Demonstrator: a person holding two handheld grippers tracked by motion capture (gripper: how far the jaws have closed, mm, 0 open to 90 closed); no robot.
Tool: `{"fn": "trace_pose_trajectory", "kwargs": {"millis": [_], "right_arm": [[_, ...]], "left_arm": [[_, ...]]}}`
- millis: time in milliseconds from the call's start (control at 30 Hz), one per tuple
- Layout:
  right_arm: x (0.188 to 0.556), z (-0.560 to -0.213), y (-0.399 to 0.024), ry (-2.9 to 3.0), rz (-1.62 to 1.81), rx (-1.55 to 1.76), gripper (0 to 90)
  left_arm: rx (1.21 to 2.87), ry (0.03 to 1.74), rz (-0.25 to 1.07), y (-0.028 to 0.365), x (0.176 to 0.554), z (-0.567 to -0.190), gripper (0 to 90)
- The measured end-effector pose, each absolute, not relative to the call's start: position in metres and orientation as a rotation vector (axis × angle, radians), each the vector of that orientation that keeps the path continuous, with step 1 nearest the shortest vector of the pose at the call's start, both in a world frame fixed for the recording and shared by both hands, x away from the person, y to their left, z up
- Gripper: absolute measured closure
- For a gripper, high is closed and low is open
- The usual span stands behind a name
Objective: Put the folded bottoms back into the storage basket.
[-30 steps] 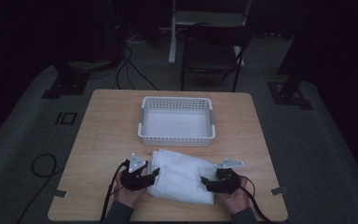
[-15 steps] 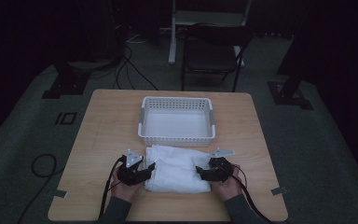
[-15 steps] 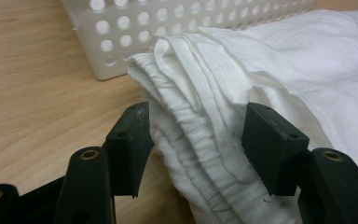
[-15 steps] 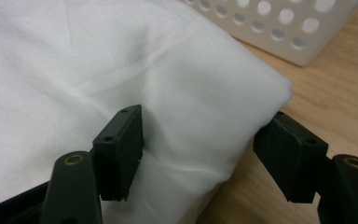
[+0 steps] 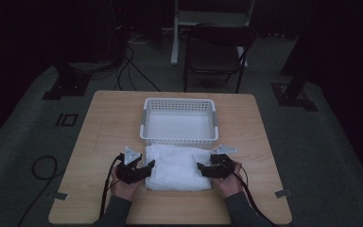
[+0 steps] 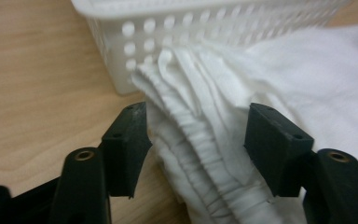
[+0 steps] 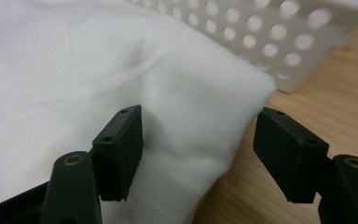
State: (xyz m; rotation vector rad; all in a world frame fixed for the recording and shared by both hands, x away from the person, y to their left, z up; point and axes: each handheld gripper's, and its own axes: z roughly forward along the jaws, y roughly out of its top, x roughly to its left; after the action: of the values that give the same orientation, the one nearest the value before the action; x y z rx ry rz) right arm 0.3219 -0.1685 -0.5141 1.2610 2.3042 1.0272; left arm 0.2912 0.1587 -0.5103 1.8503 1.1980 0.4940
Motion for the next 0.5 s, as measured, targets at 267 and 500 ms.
{"fn": "trace_pose_trajectory", "kwargs": {"millis": [267,500], "right_arm": [[0.312,-0.500,-0.165,2.268,1.082,1.264,18.2],[0.322,-0.516,-0.159,2.278,1.015,1.323,10.8]], "left_arm": [[1.829,1.181,0.425,0.150,0.291,-0.506,24.4],[1.865,1.252,0.397,0.142,0.306,-0.527,14.0]]}}
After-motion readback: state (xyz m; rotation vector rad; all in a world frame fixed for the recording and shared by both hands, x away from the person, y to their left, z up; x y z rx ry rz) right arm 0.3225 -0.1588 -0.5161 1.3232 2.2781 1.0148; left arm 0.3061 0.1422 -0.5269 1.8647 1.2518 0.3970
